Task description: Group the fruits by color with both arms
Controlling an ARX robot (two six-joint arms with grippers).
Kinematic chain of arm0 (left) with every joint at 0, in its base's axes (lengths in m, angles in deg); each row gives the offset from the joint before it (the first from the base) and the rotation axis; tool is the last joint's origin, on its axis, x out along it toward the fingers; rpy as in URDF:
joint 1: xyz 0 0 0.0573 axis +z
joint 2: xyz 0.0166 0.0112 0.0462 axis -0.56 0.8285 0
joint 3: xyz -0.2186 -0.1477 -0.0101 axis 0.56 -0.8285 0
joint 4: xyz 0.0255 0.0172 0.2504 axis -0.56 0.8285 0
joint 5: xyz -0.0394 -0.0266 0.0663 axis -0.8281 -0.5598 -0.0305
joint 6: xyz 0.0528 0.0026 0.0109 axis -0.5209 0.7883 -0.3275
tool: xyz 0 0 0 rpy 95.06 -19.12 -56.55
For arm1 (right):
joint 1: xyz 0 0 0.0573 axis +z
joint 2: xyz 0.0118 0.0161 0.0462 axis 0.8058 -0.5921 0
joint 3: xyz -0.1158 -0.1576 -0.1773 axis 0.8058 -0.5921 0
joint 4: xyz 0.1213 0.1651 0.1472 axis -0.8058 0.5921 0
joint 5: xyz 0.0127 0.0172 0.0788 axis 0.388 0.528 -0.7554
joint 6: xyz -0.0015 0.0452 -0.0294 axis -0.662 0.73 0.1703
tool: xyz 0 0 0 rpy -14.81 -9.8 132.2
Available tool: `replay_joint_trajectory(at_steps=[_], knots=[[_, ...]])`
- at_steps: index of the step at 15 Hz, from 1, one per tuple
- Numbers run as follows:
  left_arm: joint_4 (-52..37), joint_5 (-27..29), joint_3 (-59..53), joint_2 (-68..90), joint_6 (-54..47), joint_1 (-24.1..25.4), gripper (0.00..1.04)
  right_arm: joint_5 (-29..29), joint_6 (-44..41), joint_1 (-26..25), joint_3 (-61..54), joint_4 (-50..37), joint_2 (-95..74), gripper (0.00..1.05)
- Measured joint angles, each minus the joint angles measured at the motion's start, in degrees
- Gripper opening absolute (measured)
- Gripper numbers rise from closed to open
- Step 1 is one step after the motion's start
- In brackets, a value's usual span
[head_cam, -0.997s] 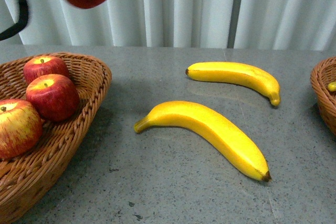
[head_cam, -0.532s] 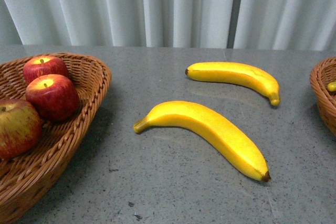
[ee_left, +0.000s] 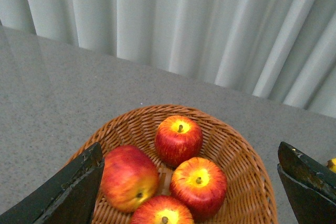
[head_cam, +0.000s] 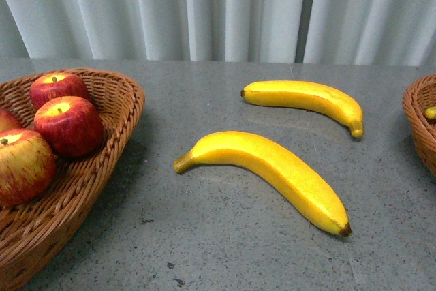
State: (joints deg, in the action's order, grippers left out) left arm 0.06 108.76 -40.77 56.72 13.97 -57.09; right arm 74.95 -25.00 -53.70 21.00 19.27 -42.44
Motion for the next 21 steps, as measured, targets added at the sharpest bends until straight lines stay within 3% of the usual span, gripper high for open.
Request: replay_joint_trajectory(at_steps=[5, 7, 8, 13, 16, 17, 18, 21], knots=[[-3.1, 1.6, -1.0, -5.6, -6.6, -1.3, 0.97, 0.0, 0.0, 0.0, 0.0, 0.0, 0.0, 0.98], [1.4, -15.4, -6.8, -13.4, -9.3, 4.1, 0.73, 0.0, 0.0, 0.0, 0.0, 0.0, 0.0, 0.98], [1.0, -19.5, -8.9, -15.5, -9.7, 6.2, 0.62, 0.0, 0.0, 0.0, 0.0, 0.0, 0.0, 0.98], [1.7, -28.8, -17.6, -25.1, -9.7, 14.2, 0.01, 0.0, 0.0, 0.0, 0.0, 0.0, 0.0, 0.98], [3.8, -32.8, -20.5, -29.8, -9.8, 17.8, 0.01, 0.0, 0.0, 0.0, 0.0, 0.0, 0.0, 0.98], [4.6, -37.2, -21.4, -31.6, -9.9, 22.3, 0.01, 0.0, 0.0, 0.0, 0.0, 0.0, 0.0, 0.98], [5.0, -36.8, -21.9, -32.4, -9.8, 23.5, 0.01, 0.0, 0.0, 0.0, 0.0, 0.0, 0.0, 0.98], [7.4, -37.9, -23.3, -36.2, -9.9, 22.9, 0.01, 0.0, 0.0, 0.0, 0.0, 0.0, 0.0, 0.98]])
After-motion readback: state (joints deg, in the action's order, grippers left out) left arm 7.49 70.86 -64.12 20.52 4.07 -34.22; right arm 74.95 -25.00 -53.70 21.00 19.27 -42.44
